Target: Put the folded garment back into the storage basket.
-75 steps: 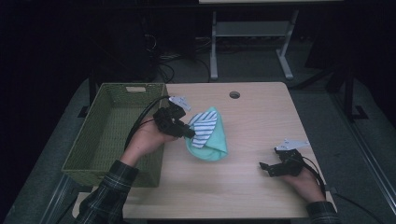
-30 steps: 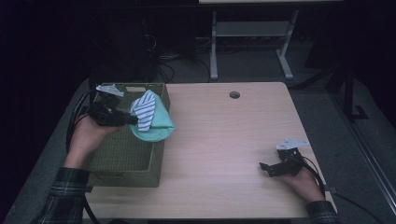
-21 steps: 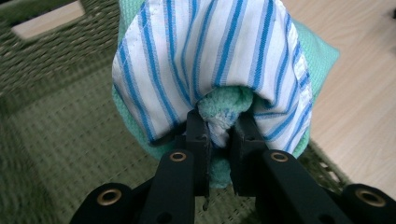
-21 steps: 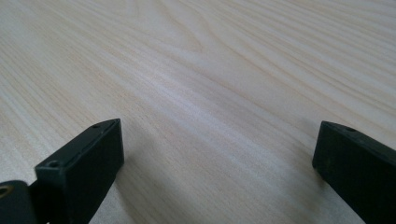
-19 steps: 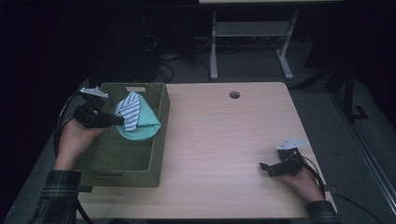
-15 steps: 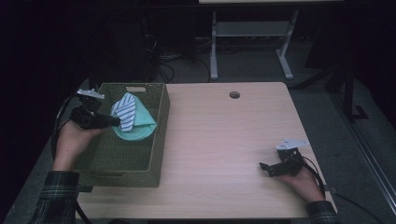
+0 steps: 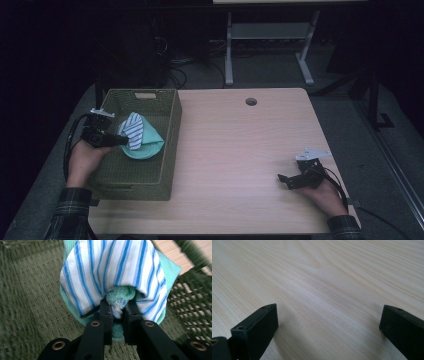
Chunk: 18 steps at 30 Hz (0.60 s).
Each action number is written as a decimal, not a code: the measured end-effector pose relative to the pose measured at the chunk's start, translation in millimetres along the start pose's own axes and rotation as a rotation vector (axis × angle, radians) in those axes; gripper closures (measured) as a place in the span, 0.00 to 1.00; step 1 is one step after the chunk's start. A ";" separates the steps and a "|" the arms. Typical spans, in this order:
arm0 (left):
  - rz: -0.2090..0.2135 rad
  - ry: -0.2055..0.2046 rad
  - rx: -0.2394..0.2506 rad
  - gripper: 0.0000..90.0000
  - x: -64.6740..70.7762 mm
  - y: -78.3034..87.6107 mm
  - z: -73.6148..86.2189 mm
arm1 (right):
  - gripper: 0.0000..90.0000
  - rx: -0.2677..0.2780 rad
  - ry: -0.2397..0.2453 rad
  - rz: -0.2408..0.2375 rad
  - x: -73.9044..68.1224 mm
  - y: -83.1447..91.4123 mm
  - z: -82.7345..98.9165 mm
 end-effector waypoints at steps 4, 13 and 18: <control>0.009 0.004 -0.025 0.88 -1.7 -16.8 8.4 | 0.02 0.000 -0.001 0.001 -0.1 0.0 0.0; -0.007 0.000 -0.077 0.88 -7.0 -42.5 21.6 | 0.02 0.000 -0.001 0.001 0.0 0.0 0.0; -0.021 0.001 -0.114 0.87 -10.7 -48.1 26.3 | 0.02 0.000 0.000 0.001 0.0 0.0 0.0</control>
Point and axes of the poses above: each handheld gripper's, and its own axes: y roughly backward along the jaws, z roughly out of its underside, x roughly to its right, the point moved 6 cm from there along -y, roughly forward along the jaws, and after that the axes turned 2 degrees about z, right-handed, at the moved point
